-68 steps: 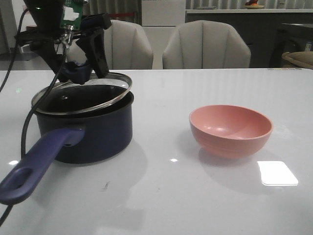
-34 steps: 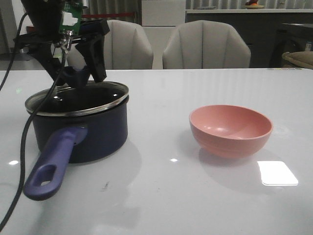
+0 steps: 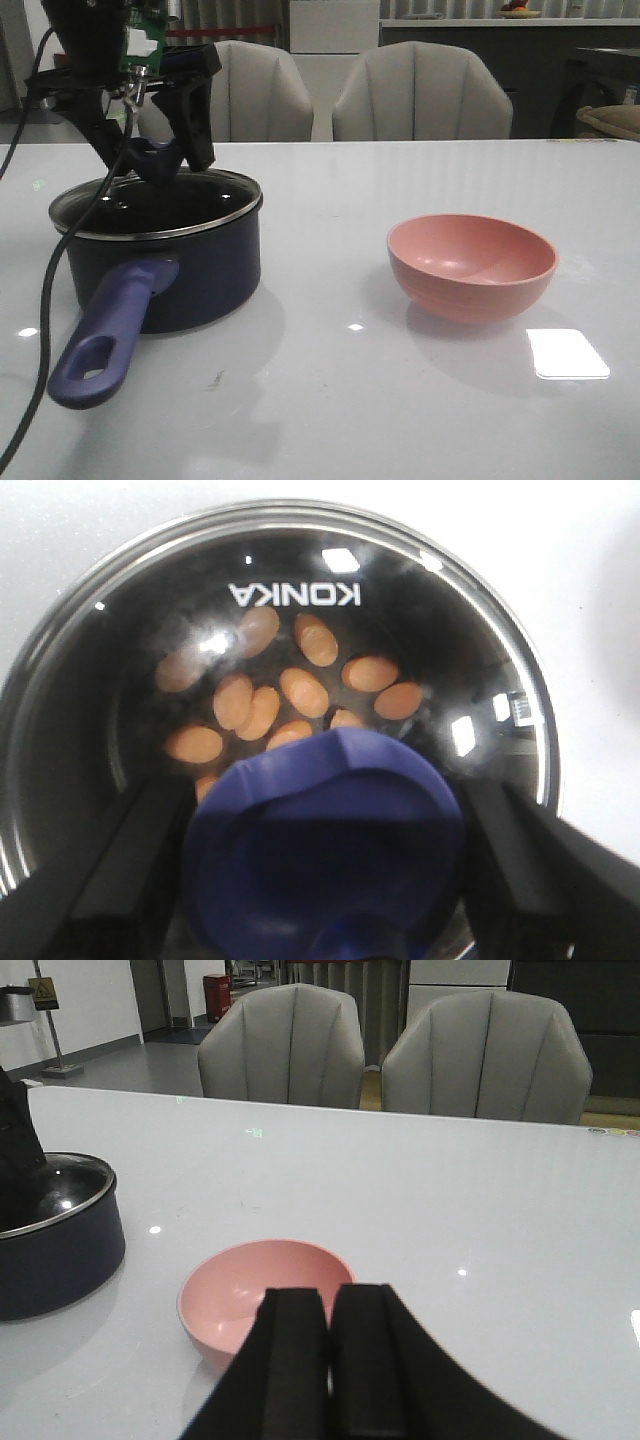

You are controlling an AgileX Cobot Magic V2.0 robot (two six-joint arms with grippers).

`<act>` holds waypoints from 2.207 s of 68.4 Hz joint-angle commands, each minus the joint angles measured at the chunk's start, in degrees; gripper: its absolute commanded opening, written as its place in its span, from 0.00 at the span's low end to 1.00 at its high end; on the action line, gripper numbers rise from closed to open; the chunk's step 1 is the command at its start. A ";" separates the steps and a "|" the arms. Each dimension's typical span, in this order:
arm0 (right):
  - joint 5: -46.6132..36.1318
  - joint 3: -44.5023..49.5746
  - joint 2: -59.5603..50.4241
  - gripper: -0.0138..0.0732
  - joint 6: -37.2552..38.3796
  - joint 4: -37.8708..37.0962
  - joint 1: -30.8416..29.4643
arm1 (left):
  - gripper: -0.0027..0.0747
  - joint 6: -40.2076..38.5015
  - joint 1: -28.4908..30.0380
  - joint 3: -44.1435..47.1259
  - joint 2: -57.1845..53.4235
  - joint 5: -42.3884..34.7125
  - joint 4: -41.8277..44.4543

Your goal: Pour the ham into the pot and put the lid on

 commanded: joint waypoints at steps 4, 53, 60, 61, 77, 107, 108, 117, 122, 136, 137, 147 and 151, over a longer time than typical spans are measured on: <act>-4.36 -1.59 0.38 0.34 -0.26 -0.08 0.09 | 0.76 0.19 -0.39 -1.83 -3.15 -0.95 0.11; -4.36 -1.59 0.38 0.34 -0.26 -0.08 0.09 | 0.77 3.34 -0.39 -9.09 -11.09 6.61 1.02; -4.36 -1.59 0.38 0.34 -0.26 -0.08 0.09 | 0.77 3.47 -0.39 -4.51 -17.62 3.98 3.05; -4.36 -1.59 0.38 0.34 -0.26 -0.08 0.09 | 0.77 3.47 -0.39 -3.17 -18.64 3.42 3.43; -4.36 -1.59 0.38 0.34 -0.26 -0.08 0.09 | 0.77 3.47 -0.39 15.83 -36.80 -11.17 5.19; -4.36 -1.59 0.38 0.34 -0.26 -0.08 0.09 | 0.77 3.47 -0.39 46.00 -71.13 -29.76 6.33; -4.36 -1.59 0.38 0.34 -0.26 -0.08 0.09 | 0.77 3.47 -0.39 47.36 -72.84 -30.73 6.33; -4.36 -1.59 0.38 0.34 -0.26 -0.08 0.09 | 0.77 3.47 -0.39 55.07 -82.53 -33.97 6.33; -4.36 -1.59 0.38 0.34 -0.26 -0.08 0.09 | 0.77 3.47 -0.39 59.92 -88.77 -35.24 6.33; -4.36 -1.59 0.38 0.34 -0.26 -0.08 0.09 | 0.77 3.47 -0.39 68.48 -99.29 -34.87 6.33; -4.36 -1.59 0.38 0.34 -0.26 -0.08 0.09 | 0.77 3.47 -0.39 69.03 -99.72 -34.90 6.33; -4.36 -1.59 0.38 0.34 -0.26 -0.08 0.09 | 0.62 3.47 -0.39 73.12 -101.54 -35.40 6.33; -4.36 -1.59 0.38 0.34 -0.26 -0.08 0.09 | 0.46 3.47 -0.39 73.87 -101.54 -36.21 6.33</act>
